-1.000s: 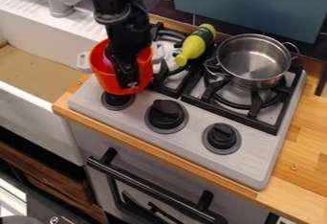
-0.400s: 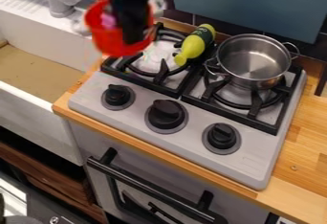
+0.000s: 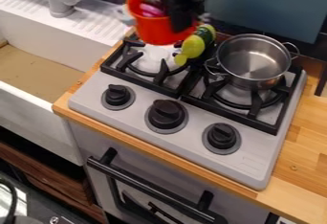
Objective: Moving red bucket to right burner
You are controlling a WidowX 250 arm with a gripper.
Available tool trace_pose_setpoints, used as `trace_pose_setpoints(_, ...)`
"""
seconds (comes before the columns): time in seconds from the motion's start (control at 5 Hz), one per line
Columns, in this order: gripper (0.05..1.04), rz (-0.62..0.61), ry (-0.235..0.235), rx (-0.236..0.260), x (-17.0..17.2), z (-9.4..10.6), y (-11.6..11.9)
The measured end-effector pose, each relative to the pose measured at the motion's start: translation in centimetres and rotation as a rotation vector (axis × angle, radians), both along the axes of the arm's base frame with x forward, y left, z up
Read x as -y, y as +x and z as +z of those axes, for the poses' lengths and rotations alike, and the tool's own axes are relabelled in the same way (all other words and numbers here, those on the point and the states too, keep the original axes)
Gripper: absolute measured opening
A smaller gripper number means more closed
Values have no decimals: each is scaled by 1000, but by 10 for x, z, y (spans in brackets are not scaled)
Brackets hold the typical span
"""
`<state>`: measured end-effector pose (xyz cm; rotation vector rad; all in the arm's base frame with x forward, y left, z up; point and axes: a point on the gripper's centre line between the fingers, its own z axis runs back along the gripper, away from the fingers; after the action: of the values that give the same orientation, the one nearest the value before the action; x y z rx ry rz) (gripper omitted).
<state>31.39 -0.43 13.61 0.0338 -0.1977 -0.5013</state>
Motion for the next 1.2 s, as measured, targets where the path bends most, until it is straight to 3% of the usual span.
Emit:
trace_pose_setpoints(0.2,55,9,-26,2,24,-11,18)
trace_pose_setpoints(0.4,55,-2,-67,-10,47,-9,27)
trace_pose_setpoints(0.6,55,15,-71,-11,70,-8,31)
trace_pose_setpoints(0.8,55,8,-47,1,86,-5,32)
trace_pose_setpoints(1.0,55,14,-19,-22,96,-22,35)
trace_pose_setpoints(1.2,55,26,3,-11,98,-33,40)
